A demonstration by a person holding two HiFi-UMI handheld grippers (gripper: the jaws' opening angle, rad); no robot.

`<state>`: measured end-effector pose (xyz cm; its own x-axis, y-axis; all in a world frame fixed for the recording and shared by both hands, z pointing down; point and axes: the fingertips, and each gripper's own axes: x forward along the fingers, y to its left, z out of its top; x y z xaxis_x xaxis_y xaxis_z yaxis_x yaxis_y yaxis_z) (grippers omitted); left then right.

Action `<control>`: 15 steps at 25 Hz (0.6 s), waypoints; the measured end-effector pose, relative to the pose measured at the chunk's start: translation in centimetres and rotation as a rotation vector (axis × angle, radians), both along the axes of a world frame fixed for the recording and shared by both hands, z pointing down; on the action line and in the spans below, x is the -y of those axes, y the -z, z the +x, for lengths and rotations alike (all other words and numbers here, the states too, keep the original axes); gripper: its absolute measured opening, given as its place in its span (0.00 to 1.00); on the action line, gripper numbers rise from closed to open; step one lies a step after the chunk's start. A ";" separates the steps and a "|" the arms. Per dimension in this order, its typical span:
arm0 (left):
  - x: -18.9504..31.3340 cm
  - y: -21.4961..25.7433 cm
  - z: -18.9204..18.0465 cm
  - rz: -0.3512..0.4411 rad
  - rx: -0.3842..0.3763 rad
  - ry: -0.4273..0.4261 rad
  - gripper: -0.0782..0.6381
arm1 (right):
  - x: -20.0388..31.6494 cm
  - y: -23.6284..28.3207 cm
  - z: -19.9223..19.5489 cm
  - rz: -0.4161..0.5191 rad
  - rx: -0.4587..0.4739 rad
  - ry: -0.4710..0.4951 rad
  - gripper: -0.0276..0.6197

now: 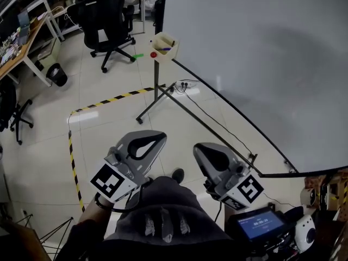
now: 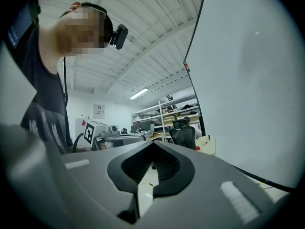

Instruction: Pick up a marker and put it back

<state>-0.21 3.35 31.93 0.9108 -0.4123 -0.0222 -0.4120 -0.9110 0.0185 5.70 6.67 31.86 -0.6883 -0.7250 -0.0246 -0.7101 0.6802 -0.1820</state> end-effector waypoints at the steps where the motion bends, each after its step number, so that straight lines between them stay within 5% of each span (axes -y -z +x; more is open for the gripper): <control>1: 0.1 0.0 0.0 0.000 -0.005 0.001 0.12 | 0.2 -0.3 0.0 -0.005 -0.012 -0.005 0.04; 15: 0.9 -0.8 -1.1 -0.009 -0.027 -0.001 0.12 | 0.9 -1.3 -1.0 -0.023 -0.044 -0.011 0.04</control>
<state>-1.30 2.49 32.76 0.9102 -0.4119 -0.0435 -0.4105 -0.9111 0.0380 4.65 5.82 33.20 -0.6802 -0.7327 0.0227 -0.7253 0.6682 -0.1658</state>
